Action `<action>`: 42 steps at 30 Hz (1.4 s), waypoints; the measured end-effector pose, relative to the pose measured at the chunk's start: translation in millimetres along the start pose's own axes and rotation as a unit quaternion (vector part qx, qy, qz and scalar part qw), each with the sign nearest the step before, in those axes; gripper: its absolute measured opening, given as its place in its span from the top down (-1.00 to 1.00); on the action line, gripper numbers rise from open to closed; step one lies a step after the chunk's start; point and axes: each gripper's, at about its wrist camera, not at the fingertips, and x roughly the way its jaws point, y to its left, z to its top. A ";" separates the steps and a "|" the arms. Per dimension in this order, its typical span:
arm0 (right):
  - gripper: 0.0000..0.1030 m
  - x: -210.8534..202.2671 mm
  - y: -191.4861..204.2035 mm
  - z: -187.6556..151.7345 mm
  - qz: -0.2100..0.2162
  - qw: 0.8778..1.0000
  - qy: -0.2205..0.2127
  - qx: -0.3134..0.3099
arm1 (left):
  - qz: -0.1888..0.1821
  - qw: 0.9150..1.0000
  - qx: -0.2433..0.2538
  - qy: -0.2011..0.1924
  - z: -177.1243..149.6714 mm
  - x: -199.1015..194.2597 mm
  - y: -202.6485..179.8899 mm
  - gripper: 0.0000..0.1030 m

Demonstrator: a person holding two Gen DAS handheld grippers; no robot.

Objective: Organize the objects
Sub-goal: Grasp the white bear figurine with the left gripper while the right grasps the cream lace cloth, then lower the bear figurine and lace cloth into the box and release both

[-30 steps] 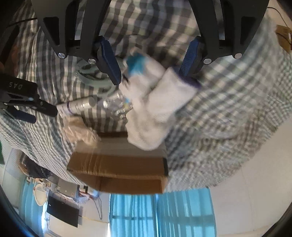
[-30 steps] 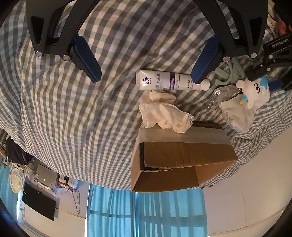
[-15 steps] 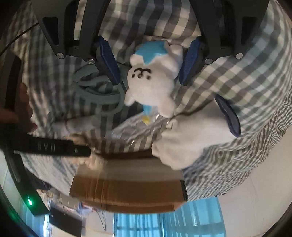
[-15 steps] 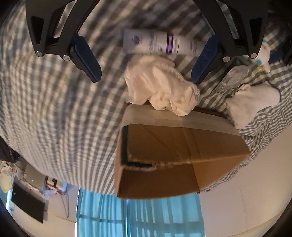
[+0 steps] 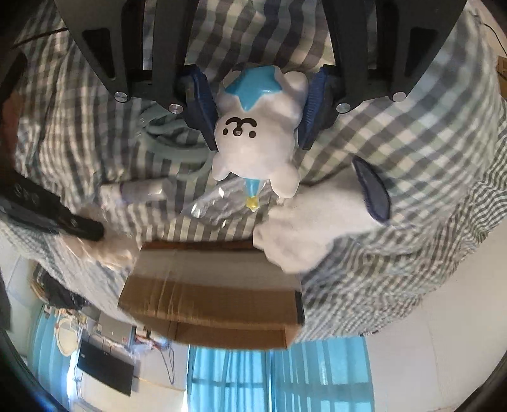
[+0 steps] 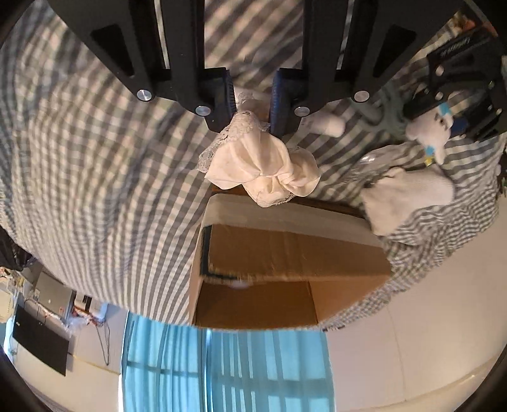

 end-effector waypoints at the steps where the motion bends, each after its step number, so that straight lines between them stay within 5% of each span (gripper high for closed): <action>1: 0.66 -8.3 0.4 -1.8 -0.001 1.000 -0.005 -0.001 | -0.001 1.000 -0.001 -0.006 1.7 -3.8 0.7 0.01; 13: 0.67 -107.1 0.8 10.1 -0.016 0.997 -0.073 -0.008 | -0.037 0.995 -0.030 -0.089 54.7 -61.2 3.7 0.01; 22: 0.67 -129.8 16.0 54.0 -0.015 0.993 -0.112 -0.036 | -0.046 0.988 -0.019 -0.147 124.5 -78.0 0.2 0.01; 32: 0.67 -89.9 13.9 137.3 0.003 0.991 -0.131 -0.034 | -0.046 0.987 -0.023 -0.151 199.7 -22.0 6.1 0.01; 42: 0.67 19.1 -4.0 191.4 0.009 0.996 -0.092 -0.021 | -0.016 0.994 0.009 -0.104 227.9 68.8 1.1 0.01</action>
